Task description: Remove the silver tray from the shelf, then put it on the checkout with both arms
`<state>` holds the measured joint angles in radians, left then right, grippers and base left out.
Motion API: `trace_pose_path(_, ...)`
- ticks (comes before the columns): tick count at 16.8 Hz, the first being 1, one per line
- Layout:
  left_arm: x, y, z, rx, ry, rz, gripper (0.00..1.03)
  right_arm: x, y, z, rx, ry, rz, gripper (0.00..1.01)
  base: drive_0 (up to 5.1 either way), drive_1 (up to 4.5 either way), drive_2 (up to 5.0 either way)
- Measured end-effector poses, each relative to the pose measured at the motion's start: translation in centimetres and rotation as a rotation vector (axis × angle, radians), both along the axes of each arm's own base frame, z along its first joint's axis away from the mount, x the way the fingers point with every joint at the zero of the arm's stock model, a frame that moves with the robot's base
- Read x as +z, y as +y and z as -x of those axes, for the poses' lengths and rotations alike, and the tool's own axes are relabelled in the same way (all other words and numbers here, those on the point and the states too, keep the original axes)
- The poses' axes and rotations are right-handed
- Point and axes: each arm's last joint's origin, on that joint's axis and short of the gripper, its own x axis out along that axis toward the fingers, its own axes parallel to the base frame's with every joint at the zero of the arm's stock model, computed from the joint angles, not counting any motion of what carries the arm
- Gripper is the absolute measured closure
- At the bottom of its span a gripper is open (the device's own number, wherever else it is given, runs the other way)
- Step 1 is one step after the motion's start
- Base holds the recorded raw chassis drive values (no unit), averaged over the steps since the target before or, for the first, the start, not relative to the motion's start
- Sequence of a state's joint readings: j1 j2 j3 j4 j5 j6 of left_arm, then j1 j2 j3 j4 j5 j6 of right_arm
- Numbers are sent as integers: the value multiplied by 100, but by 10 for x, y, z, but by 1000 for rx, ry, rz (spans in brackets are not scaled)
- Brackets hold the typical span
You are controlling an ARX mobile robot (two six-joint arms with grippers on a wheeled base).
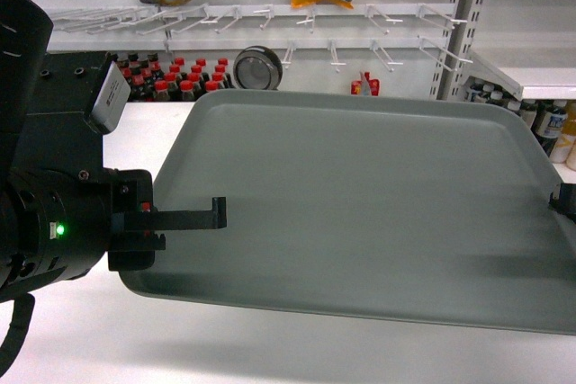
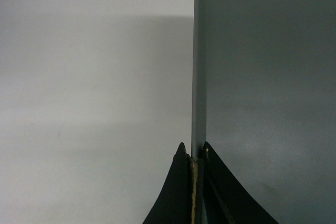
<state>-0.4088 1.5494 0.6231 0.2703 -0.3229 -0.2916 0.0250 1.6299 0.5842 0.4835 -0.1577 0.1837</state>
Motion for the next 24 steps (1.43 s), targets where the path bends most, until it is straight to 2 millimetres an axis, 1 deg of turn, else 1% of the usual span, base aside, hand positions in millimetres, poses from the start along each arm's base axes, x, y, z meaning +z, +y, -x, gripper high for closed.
trace_pose_path(1, 0, 0, 0, 0, 5, -2, 100, -1, 0, 0, 0, 5, 0, 99, -8, 409, -424)
trace_pose_path(7, 0, 0, -1, 1, -1, 0, 100, 0, 0, -1, 0, -3, 0, 99, 0, 0, 0)
trace_pose_path(8, 0, -3, -2, 58, 69, -31, 100, -1, 1, -1, 34, 13, 4, 99, 0, 0, 0)
trace_pose_path(9, -1, -3, -6, 109, 109, -47, 100, -3, 2, -4, 105, 43, 19, 99, 0, 0, 0)
trace_pose_path(10, -6, -1, -11, 136, 116, 2, 100, -6, 3, -12, 156, 43, 31, 99, 0, 0, 0)
trace_pose_path(11, -11, 2, -16, 142, 110, 42, 100, -8, 3, -25, 208, 40, 36, 98, 0, 0, 0)
trace_pose_path(12, -17, 9, -26, 147, 107, 93, 100, -14, 5, -41, 247, 21, 40, 98, 0, 0, 0)
trace_pose_path(13, -21, 15, -34, 152, 106, 120, 100, -18, 8, -51, 263, 23, 40, 98, 0, 0, 0)
trace_pose_path(15, -30, 28, -52, 173, 116, 145, 100, -32, 22, -76, 295, 21, 39, 98, 0, 0, 0)
trace_pose_path(18, -43, 45, -68, 192, 162, 123, 100, -55, 43, -102, 306, 104, 21, 98, 0, 0, 0)
trace_pose_path(20, -54, 51, -78, 199, 202, 95, 100, -69, 56, -109, 300, 140, 25, 98, 0, 0, 0)
trace_pose_path(24, -73, 54, -80, 219, 273, 71, 100, -87, 70, -112, 285, 186, 84, 98, 0, 0, 0)
